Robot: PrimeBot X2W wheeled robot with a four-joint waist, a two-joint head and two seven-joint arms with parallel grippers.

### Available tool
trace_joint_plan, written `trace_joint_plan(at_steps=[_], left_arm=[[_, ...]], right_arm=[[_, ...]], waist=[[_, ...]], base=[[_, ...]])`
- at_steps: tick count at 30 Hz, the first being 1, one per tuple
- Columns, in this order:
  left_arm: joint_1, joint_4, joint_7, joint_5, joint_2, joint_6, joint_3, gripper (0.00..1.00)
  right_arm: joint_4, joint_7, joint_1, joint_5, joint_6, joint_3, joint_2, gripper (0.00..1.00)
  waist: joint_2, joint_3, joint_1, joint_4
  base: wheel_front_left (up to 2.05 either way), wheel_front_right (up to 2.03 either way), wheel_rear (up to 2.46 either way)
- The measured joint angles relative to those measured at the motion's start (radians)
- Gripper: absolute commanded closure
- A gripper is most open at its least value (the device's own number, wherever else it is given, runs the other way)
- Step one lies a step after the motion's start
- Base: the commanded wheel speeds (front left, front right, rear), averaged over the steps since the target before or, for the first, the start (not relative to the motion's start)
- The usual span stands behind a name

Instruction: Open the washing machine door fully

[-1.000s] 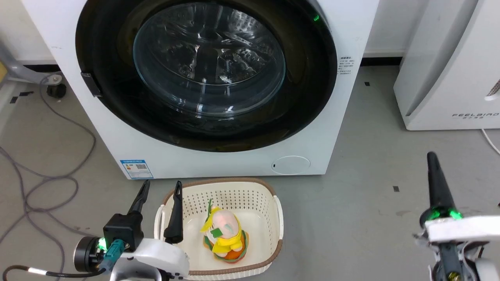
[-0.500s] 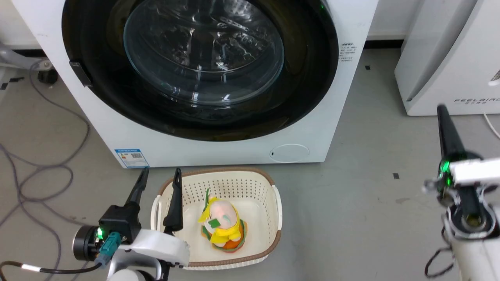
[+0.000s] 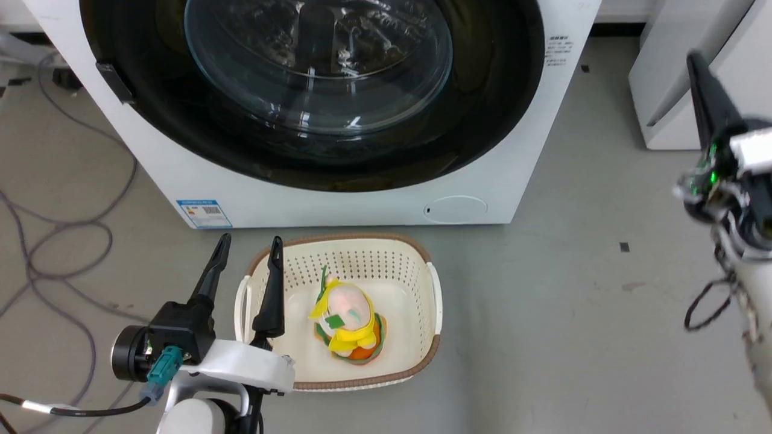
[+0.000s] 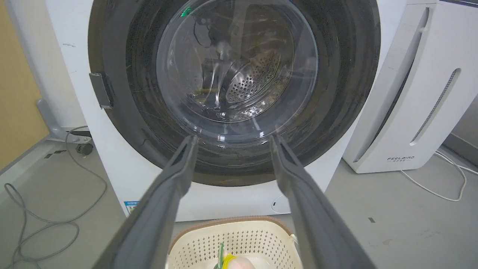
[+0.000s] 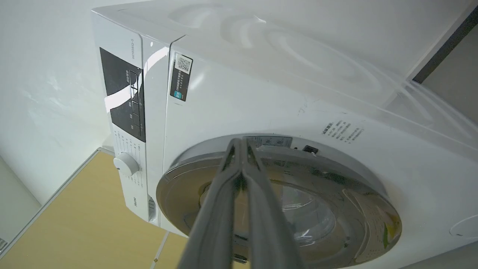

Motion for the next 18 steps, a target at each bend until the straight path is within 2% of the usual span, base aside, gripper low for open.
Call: trace_joint_plan(at_steps=[10,18], left_arm=[[-0.038,-0.012,-0.021,-0.002,0.000,-0.015,-0.003,0.00],[-0.063,-0.024,-0.035,-0.010,0.000,-0.026,-0.007,0.00]], right_arm=[[0.138,0.054,-0.286,0.145,0.000,0.270,-0.092,1.00],[0.283,0.132,-0.534,0.260,0.000,0.512,-0.110,1.00]], waist=[[0.0000,0.062,0.0000,0.007],[0.0000,0.119,0.0000,0.006]], base=[[0.00,0.00,0.00],[0.00,0.00,0.00]])
